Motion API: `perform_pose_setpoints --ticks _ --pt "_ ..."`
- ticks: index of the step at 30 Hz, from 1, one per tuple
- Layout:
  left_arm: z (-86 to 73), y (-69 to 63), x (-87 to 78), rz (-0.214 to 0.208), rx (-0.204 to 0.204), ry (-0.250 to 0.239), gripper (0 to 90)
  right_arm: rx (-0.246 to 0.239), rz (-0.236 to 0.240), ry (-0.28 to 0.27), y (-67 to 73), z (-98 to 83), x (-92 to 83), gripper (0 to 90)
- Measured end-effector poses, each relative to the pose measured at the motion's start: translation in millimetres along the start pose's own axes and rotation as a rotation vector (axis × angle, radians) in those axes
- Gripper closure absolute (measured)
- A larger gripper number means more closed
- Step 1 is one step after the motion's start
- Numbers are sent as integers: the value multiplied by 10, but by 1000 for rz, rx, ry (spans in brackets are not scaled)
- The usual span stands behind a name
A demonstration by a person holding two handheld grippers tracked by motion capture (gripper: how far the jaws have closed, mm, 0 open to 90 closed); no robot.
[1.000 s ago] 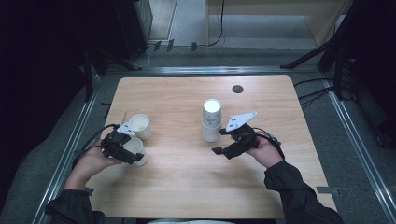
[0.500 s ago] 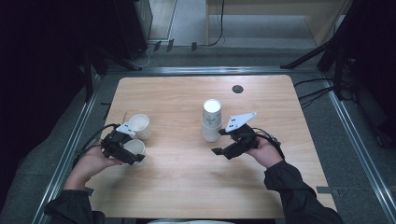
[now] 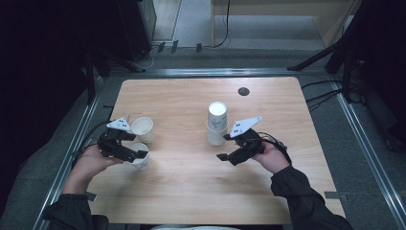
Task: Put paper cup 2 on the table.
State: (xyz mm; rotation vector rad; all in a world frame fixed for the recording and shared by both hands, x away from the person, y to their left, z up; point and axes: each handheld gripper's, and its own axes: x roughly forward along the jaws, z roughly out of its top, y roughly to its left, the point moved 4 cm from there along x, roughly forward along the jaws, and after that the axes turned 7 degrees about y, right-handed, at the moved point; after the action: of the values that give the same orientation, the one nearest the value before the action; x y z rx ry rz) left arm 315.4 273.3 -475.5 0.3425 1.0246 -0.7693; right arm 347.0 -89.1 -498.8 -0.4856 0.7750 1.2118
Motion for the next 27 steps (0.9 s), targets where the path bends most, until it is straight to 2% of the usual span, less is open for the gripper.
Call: perform_pose_setpoints --ticks 3,6,11,14,18,23,27 --pt "110 -60 -32 1 23 -30 133 2 -3 5 6 -14 -12 228" --pt "228 -141 -39 -3 47 -40 133 11 -9 4 11 -47 -27 229" --pt "471 -328 -25 -57 96 -73 134 19 -15 5 39 -88 -48 228" --pt "574 -402 13 -39 127 -71 137 25 -18 5 60 -123 -67 228" --pt "678 -470 85 -77 134 -70 140 37 -27 3 83 -174 -100 228" --pt "783 -530 181 -98 138 -64 140 53 -38 -8 98 -226 -143 227" --pt "868 -586 233 -84 125 -61 144 69 -44 -11 106 -254 -178 227"
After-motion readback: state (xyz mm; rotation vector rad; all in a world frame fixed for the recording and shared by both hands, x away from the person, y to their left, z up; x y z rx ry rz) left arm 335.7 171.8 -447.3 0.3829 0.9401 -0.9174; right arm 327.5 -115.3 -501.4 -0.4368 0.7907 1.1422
